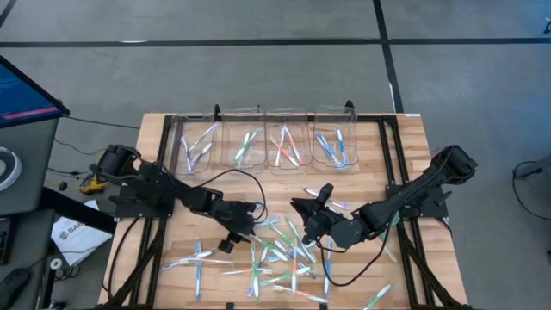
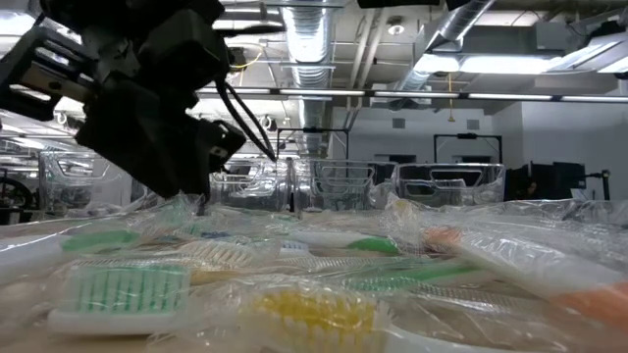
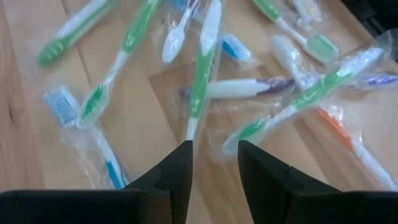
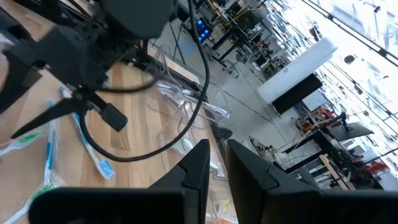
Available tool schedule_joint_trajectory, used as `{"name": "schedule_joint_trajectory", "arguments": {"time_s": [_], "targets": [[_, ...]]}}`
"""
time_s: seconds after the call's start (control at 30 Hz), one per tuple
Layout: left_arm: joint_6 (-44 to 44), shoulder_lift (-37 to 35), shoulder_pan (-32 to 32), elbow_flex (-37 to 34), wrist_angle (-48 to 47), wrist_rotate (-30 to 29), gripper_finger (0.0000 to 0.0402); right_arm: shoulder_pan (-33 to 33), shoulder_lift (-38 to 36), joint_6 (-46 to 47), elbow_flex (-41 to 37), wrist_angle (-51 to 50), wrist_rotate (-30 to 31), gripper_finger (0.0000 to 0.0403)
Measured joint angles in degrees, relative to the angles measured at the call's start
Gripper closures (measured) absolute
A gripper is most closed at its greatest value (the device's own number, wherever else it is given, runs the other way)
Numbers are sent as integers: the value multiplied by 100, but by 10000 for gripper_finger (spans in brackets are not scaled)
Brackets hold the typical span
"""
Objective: Pick & Place Toothbrushes
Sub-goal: Put the green toothbrush into the middle left transparent bin
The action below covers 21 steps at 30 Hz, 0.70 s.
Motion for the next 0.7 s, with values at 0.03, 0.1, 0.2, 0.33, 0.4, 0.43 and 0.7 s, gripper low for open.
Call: {"name": "schedule_joint_trajectory", "arguments": {"time_s": [0.03,0.1,0.2,0.33,0.4,0.43,0.7], "targets": [[4,23,31,0,5,34,279,0,0,0,0,2,-82,355],[23,59,99,0,27,71,279,0,0,0,0,6,-292,355],[89,69,187,0,38,145,279,0,0,0,0,20,-638,355],[144,87,206,0,67,147,279,0,0,0,0,25,-869,355],[138,184,231,4,118,158,279,0,0,0,0,33,-875,355],[122,227,234,2,105,208,279,0,0,2,0,41,-875,355],[-18,522,375,4,393,628,279,0,0,2,0,48,-896,355]]}}
